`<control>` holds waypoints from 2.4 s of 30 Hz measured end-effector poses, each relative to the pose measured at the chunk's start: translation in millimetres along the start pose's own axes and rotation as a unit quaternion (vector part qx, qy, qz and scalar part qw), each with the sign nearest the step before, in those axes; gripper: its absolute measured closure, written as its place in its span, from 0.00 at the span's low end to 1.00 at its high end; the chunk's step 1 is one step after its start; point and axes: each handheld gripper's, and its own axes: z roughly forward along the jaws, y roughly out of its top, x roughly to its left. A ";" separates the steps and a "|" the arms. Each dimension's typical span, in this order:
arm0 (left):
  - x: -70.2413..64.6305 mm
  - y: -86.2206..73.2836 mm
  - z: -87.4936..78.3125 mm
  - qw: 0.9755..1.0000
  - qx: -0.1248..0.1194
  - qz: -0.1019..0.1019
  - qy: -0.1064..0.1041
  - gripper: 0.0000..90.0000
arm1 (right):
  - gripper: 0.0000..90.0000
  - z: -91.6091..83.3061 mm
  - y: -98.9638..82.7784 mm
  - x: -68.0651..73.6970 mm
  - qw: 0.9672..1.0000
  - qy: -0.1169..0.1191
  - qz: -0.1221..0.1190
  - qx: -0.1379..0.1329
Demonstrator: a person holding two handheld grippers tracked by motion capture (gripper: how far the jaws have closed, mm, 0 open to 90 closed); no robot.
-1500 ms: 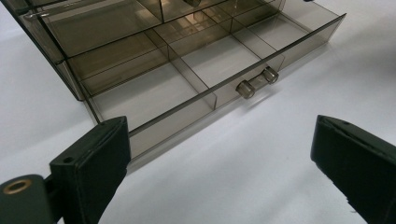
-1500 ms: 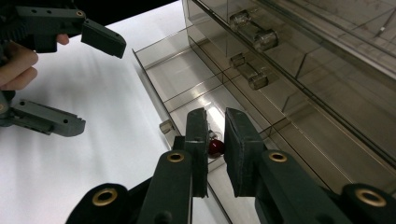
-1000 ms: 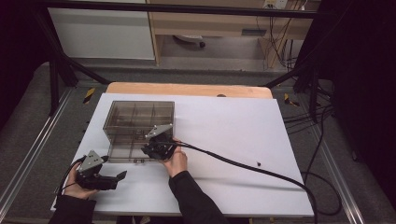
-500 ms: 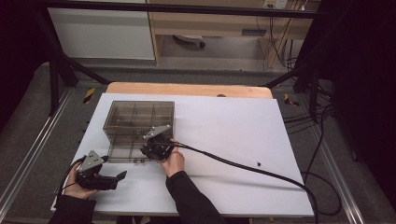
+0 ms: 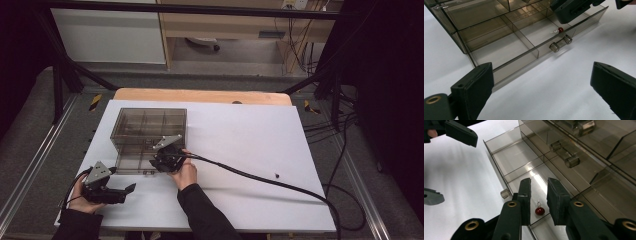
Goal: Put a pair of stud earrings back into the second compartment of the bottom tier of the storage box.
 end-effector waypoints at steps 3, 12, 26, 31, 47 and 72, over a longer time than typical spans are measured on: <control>0.3 -0.2 0.1 1.000 0.000 -0.001 0.000 0.06 | 0.76 -3.8 1.2 2.6 1.000 -0.004 -0.005 -0.001; 0.0 0.0 -0.1 1.000 -0.001 -0.001 0.000 0.06 | 0.61 -22.2 6.9 11.5 1.000 -0.002 -0.015 -0.006; -0.3 0.1 0.0 1.000 0.000 -0.001 0.001 0.06 | 0.40 -54.6 -1.8 11.1 1.000 -0.012 -0.011 -0.019; -0.5 0.1 0.3 1.000 0.001 -0.001 0.001 0.06 | 0.29 -67.4 -5.8 9.4 0.999 -0.028 -0.003 -0.022; -0.5 0.1 0.5 1.000 0.003 0.001 0.000 0.06 | 0.05 -103.6 -23.0 -12.3 0.998 -0.062 0.025 -0.020; -0.6 -0.2 1.4 1.000 0.003 0.000 -0.001 0.06 | 0.02 -171.9 -68.2 -57.6 0.991 -0.111 0.067 -0.030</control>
